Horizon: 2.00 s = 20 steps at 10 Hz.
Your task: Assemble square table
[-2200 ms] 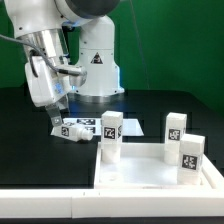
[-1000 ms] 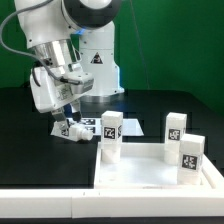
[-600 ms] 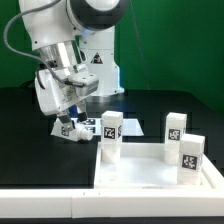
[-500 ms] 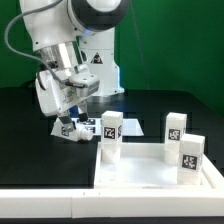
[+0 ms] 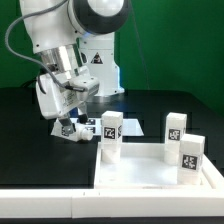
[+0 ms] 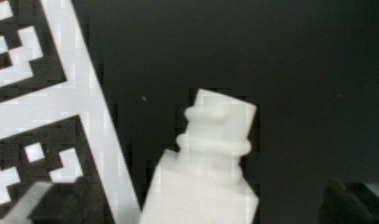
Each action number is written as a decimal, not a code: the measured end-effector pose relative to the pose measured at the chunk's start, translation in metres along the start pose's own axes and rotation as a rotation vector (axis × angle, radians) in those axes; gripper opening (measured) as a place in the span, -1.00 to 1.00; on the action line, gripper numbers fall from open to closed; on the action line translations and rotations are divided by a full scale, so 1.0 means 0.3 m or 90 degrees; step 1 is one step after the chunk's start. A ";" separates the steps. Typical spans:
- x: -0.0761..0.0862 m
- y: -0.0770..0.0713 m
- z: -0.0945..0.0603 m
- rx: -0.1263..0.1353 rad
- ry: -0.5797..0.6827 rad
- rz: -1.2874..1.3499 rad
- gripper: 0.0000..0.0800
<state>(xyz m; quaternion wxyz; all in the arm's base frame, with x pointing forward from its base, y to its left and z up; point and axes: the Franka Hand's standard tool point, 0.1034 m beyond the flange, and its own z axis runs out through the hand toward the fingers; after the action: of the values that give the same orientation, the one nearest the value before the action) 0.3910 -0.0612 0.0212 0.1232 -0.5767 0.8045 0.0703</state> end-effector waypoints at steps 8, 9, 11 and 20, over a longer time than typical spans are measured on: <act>-0.005 -0.021 -0.011 -0.024 0.038 -0.139 -0.31; -0.012 -0.039 -0.021 -0.025 0.050 -0.232 -0.31; -0.003 -0.052 -0.031 -0.026 0.057 -0.463 -0.31; 0.084 -0.051 -0.055 -0.038 -0.039 -0.823 -0.30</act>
Offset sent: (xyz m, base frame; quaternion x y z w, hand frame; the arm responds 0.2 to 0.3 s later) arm 0.0000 0.0000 0.0000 0.0000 0.0000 0.0000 1.0000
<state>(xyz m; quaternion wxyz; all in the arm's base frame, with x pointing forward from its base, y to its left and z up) 0.3960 -0.0933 0.0305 0.1478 -0.9457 0.2889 0.0207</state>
